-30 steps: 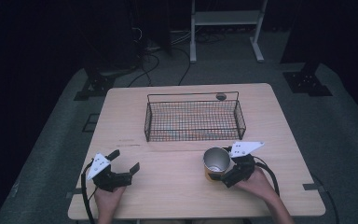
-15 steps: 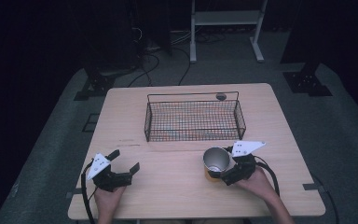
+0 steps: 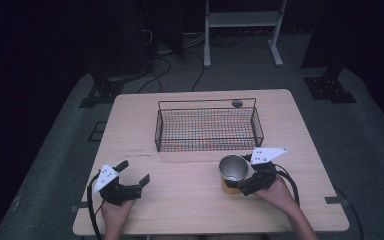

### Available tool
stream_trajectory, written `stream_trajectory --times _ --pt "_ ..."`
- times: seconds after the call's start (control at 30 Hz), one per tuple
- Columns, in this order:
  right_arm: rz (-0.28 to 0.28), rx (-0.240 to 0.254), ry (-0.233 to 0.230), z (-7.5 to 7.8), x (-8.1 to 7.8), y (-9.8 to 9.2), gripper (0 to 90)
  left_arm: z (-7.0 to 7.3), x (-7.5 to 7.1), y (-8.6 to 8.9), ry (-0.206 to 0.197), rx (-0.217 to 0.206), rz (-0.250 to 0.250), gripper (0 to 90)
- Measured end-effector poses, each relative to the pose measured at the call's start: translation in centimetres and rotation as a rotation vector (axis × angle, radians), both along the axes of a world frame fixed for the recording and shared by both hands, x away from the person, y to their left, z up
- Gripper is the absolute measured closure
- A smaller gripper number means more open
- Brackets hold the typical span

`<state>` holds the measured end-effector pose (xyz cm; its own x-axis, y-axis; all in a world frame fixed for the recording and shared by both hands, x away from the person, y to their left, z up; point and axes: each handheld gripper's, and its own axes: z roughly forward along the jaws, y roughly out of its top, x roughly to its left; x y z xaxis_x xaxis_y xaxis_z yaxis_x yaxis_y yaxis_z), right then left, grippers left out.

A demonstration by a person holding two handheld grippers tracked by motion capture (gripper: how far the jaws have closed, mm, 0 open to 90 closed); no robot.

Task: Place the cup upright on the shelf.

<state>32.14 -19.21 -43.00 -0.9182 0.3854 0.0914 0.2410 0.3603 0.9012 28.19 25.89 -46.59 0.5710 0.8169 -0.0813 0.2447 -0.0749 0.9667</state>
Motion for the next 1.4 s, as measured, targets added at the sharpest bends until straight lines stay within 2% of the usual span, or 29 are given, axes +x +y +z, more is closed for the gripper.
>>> stream_trajectory --times 0.13,0.4,0.8,1.17,1.4 --pt "0.002 -0.006 0.001 0.7 0.3 0.1 9.6 0.0 0.0 0.0 0.0 0.0 0.0 0.0" --pt "0.006 0.03 -0.002 2.4 1.2 0.3 9.6 0.0 0.0 0.0 0.0 -0.005 0.0 0.0" --pt "0.002 0.045 -0.006 5.1 2.7 0.5 9.7 0.0 0.0 0.0 0.0 -0.003 0.0 0.0" --pt "-0.008 0.067 -0.02 6.4 3.8 0.8 12.1 0.0 0.0 0.0 0.0 -0.003 0.0 0.0" --pt "-0.015 0.079 -0.009 7.0 4.7 1.0 12.2 0.0 0.0 0.0 0.001 -0.002 -0.001 0.0"
